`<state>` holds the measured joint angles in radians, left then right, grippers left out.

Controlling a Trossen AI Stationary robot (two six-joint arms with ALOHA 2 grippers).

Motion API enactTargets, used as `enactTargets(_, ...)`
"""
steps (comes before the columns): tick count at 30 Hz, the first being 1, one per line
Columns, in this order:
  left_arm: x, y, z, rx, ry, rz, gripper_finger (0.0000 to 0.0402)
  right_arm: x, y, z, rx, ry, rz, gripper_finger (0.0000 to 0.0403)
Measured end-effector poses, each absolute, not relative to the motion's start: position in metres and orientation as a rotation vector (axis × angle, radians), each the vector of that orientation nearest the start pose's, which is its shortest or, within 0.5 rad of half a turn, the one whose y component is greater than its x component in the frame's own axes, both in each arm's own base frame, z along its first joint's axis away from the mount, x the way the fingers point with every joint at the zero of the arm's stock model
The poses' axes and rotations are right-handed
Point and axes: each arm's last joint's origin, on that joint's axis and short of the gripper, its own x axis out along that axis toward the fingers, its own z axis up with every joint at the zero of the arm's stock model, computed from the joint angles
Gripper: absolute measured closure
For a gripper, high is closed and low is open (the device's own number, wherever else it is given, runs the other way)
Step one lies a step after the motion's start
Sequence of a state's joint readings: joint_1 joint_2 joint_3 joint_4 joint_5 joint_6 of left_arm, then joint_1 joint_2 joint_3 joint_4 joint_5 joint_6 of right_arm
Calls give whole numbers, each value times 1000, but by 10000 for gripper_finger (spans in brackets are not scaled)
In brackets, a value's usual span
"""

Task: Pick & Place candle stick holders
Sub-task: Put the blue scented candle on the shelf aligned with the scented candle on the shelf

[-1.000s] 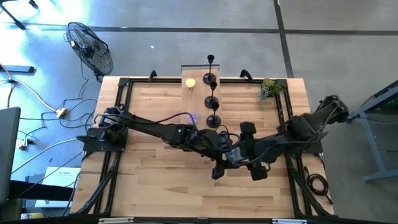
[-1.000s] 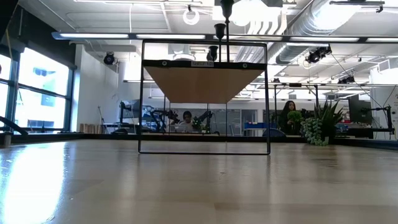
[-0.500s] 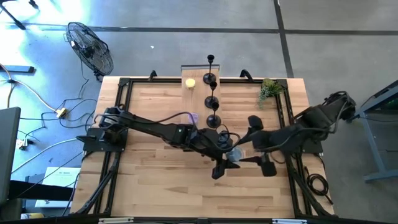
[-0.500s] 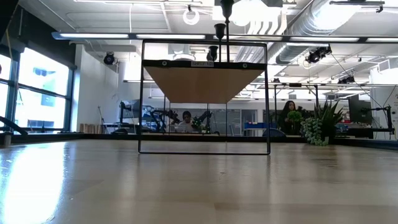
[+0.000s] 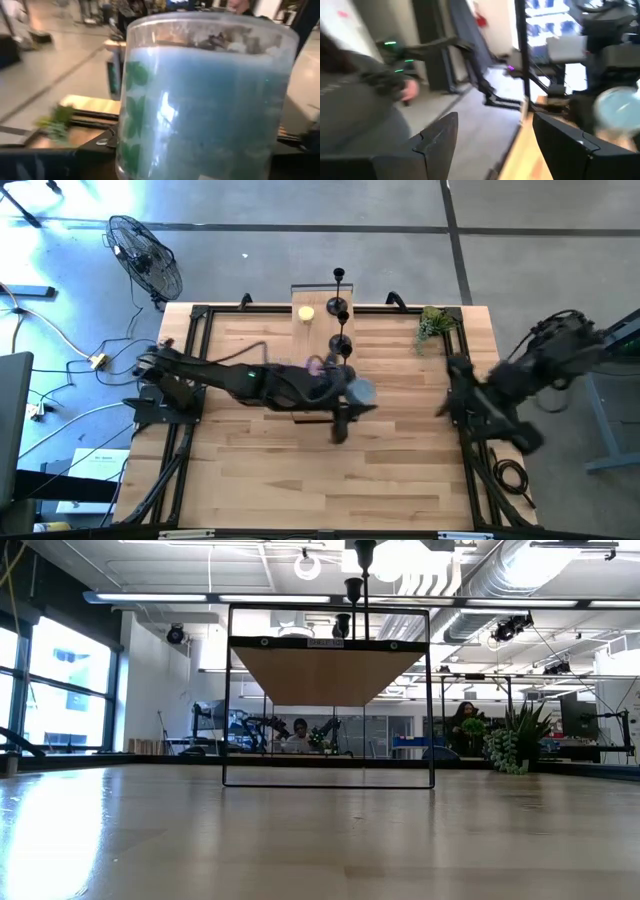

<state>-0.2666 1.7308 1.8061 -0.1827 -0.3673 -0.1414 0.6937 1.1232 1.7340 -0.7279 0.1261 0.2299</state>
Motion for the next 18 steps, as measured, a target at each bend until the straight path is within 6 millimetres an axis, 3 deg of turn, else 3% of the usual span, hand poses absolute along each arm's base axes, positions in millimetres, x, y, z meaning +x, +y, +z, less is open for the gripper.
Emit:
enactTargets(9, 324, -92, 483, -29, -6, 277, 204, 99, 114, 527, 137, 120, 725, 151)
enactTargets(18, 272, -104, 506, 59, -8, 597, 204, 80, 130, 523, 109, 149, 883, 151)
